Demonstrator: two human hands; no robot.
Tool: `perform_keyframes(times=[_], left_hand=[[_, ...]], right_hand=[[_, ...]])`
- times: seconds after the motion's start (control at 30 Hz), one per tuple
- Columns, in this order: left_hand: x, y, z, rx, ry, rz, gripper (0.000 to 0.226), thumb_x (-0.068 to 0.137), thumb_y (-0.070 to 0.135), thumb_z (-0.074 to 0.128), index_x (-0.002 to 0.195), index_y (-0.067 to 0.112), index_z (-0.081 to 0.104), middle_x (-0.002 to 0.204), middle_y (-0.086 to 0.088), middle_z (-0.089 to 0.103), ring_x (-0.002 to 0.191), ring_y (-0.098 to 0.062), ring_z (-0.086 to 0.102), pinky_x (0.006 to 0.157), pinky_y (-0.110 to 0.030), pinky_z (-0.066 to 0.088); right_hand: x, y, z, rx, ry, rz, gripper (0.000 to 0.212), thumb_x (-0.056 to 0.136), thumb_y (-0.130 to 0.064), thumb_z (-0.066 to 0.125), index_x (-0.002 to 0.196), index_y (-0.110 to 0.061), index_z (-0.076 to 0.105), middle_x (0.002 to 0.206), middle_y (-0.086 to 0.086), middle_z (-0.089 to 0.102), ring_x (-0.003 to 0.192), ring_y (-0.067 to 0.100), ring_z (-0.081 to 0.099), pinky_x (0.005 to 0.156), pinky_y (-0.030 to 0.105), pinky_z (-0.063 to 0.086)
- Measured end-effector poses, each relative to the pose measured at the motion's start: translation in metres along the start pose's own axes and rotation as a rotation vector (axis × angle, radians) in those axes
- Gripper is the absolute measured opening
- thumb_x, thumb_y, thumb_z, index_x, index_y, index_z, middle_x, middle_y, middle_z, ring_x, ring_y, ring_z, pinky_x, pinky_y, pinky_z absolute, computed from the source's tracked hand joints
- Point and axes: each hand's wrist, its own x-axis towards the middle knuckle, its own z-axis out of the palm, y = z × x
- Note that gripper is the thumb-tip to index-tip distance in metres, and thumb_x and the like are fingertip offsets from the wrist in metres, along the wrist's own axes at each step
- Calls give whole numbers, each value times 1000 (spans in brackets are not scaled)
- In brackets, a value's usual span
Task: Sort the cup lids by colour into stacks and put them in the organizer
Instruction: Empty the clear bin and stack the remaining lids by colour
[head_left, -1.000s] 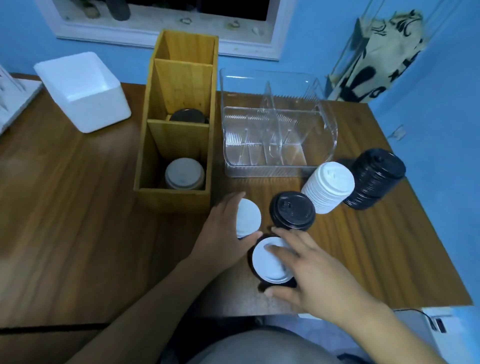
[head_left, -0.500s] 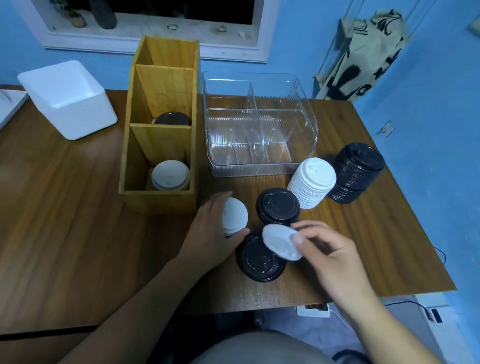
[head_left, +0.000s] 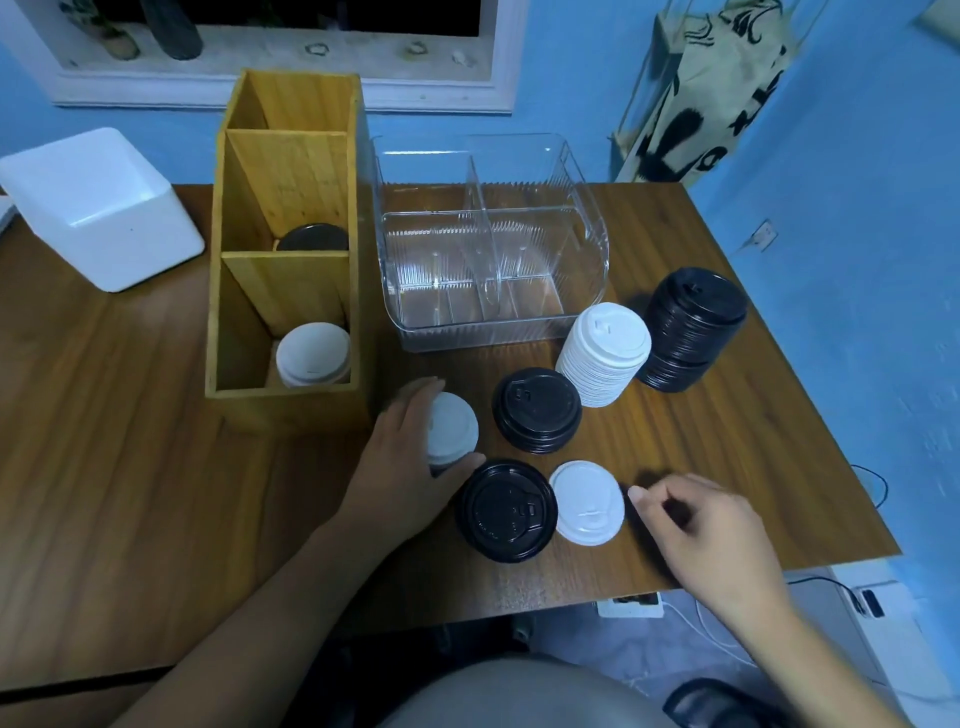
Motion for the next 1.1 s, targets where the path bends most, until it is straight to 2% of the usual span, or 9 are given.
perform_keyframes(times=[0.07, 0.13, 0.2, 0.33, 0.47, 0.57, 0.7, 0.83, 1.1], left_hand=[[0, 2, -3, -17, -16, 7, 90, 81, 46, 81, 153, 21, 33, 155, 5, 34, 140, -10, 33, 113, -26, 29], [-1, -1, -6, -50, -52, 14, 93, 80, 40, 84, 154, 23, 29, 157, 8, 30, 143, -6, 29, 115, -20, 24], [-1, -6, -12, -83, -100, 8, 98, 79, 33, 86, 156, 24, 25, 158, 11, 28, 144, -3, 26, 115, -16, 21], [1, -12, -19, -103, -144, -3, 98, 78, 26, 88, 155, 25, 27, 152, 13, 35, 142, -1, 32, 117, -22, 29], [0, -13, -16, -63, -124, 15, 93, 78, 35, 87, 153, 29, 32, 148, 21, 37, 139, 4, 34, 112, -10, 25], [-2, -13, -14, -52, -113, 14, 92, 78, 39, 87, 152, 31, 32, 146, 23, 37, 137, 5, 34, 110, -6, 23], [-2, -14, -13, -46, -105, 20, 92, 78, 40, 87, 152, 32, 32, 146, 24, 37, 137, 5, 34, 110, -7, 24], [-1, -13, -13, -42, -110, 9, 94, 77, 41, 87, 152, 35, 30, 146, 24, 36, 137, 4, 34, 109, -6, 23], [1, -11, -11, -69, -99, -18, 99, 73, 45, 88, 153, 32, 31, 154, 16, 39, 139, 0, 35, 115, -26, 31]], right_hand=[[7, 3, -9, 95, -103, -179, 24, 86, -15, 76, 97, -35, 69, 107, -21, 64, 102, 0, 60, 85, 15, 45], [16, 5, -14, 114, -349, -373, 53, 83, -9, 78, 128, -31, 62, 144, -22, 49, 136, 4, 44, 111, 17, 33], [23, 6, -10, 19, -524, -501, 69, 81, -12, 76, 142, -33, 52, 157, -23, 34, 148, 5, 28, 119, 20, 23], [28, 5, -3, -310, -449, -534, 70, 82, -47, 70, 146, -40, 42, 148, -26, 38, 132, 5, 44, 101, 29, 48], [24, -3, 0, -574, -164, -378, 87, 72, -86, 49, 137, -28, 53, 105, -9, 61, 93, 19, 61, 70, 36, 54], [21, -1, -2, -464, -218, -399, 87, 77, -84, 49, 146, -32, 44, 122, -12, 54, 110, 15, 53, 83, 37, 54], [30, 2, -3, -226, -484, -547, 74, 88, -49, 61, 154, -36, 31, 162, -21, 22, 147, 8, 23, 114, 34, 36], [37, 3, 2, -149, -441, -514, 76, 82, -43, 75, 149, -36, 40, 145, -21, 41, 136, 5, 36, 107, 37, 45], [58, -44, -16, -49, -253, -444, 80, 71, -77, 66, 138, -34, 55, 125, -21, 52, 120, 8, 51, 103, 29, 42]])
